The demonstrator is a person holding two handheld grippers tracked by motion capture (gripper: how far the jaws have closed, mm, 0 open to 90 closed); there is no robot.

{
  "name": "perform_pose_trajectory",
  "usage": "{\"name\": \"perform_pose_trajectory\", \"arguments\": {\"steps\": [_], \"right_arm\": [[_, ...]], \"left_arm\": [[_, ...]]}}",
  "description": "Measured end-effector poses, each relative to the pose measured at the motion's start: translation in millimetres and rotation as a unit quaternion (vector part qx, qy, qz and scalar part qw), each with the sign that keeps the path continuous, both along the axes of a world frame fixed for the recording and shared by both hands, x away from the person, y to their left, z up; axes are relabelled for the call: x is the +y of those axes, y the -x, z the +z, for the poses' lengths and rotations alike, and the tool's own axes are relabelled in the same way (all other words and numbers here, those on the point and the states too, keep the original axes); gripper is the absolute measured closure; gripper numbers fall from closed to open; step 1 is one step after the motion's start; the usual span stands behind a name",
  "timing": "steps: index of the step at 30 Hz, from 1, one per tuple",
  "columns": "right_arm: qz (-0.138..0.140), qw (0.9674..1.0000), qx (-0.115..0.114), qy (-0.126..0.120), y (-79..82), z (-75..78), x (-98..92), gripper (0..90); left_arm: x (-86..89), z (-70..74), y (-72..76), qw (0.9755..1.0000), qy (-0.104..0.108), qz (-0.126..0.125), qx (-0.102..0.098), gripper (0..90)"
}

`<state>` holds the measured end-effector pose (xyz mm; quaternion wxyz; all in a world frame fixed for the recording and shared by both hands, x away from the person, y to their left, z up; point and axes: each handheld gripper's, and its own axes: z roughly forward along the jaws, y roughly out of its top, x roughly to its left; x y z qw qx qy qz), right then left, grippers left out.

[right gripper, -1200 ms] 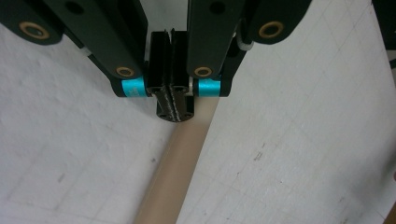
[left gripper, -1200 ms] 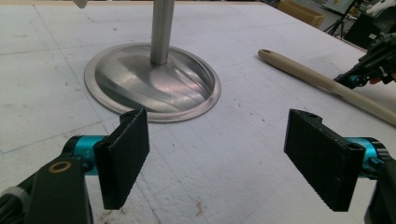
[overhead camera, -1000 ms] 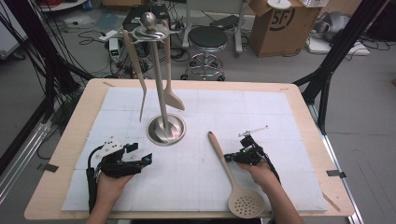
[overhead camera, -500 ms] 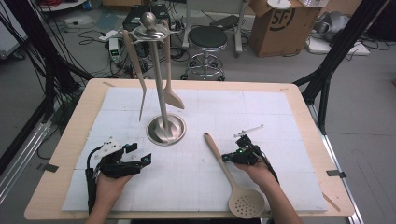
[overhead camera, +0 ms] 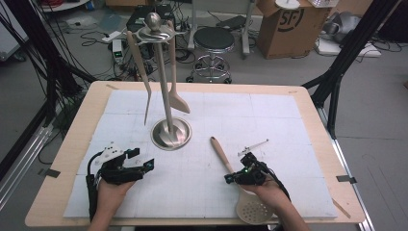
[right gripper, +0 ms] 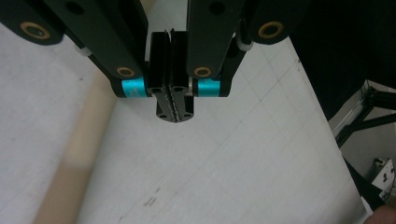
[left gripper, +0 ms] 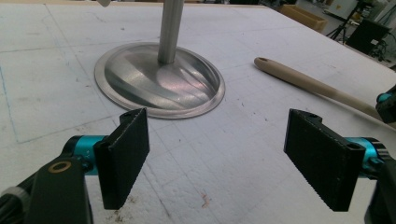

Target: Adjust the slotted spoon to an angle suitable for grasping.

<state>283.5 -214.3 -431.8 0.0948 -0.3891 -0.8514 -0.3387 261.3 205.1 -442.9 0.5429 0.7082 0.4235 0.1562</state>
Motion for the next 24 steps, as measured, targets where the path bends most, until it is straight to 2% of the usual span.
{"name": "perform_pose_trajectory", "arguments": {"steps": [6, 7, 9, 11, 15, 17, 19, 21, 24], "right_arm": [[0.019, 0.9996, 0.018, 0.015, 3.2, -7.3, 2.1, 90.0], [0.021, 0.9992, 0.028, 0.022, 4.3, -6.9, 2.4, 90.0], [0.030, 0.9983, 0.028, 0.040, 5.0, -6.0, 2.6, 90.0], [0.040, 0.9972, 0.037, 0.051, 6.9, -3.4, 2.6, 90.0], [0.047, 0.9951, 0.038, 0.079, 9.9, 0.9, 1.5, 90.0], [0.042, 0.9941, 0.032, 0.095, 9.3, 3.6, -0.7, 90.0], [0.029, 0.9911, 0.021, 0.128, 6.8, 4.1, -3.7, 90.0], [0.016, 0.9919, 0.026, 0.123, 3.9, 3.8, -7.7, 90.0], [0.012, 0.9888, 0.013, 0.148, -1.5, 5.2, -10.2, 90.0]], "left_arm": [[1.0, -0.1, 0.0, 1.0000, 0.002, 0.000, 0.001, 23.0], [0.8, -0.2, -0.2, 1.0000, 0.001, 0.001, 0.001, 23.0], [0.2, -0.6, -0.4, 1.0000, 0.000, 0.000, 0.002, 23.0], [0.1, -0.7, -0.5, 1.0000, -0.001, 0.000, 0.002, 23.0], [0.0, -1.0, -0.5, 1.0000, -0.002, 0.001, 0.003, 23.0], [-0.4, -1.0, -0.4, 1.0000, -0.002, 0.001, 0.002, 23.0], [-0.6, -0.9, -0.3, 1.0000, -0.002, 0.000, 0.002, 23.0], [-0.6, -1.0, -0.4, 1.0000, -0.002, -0.001, 0.003, 23.0], [-0.5, -1.1, -0.4, 1.0000, -0.002, -0.001, 0.003, 23.0]]}}
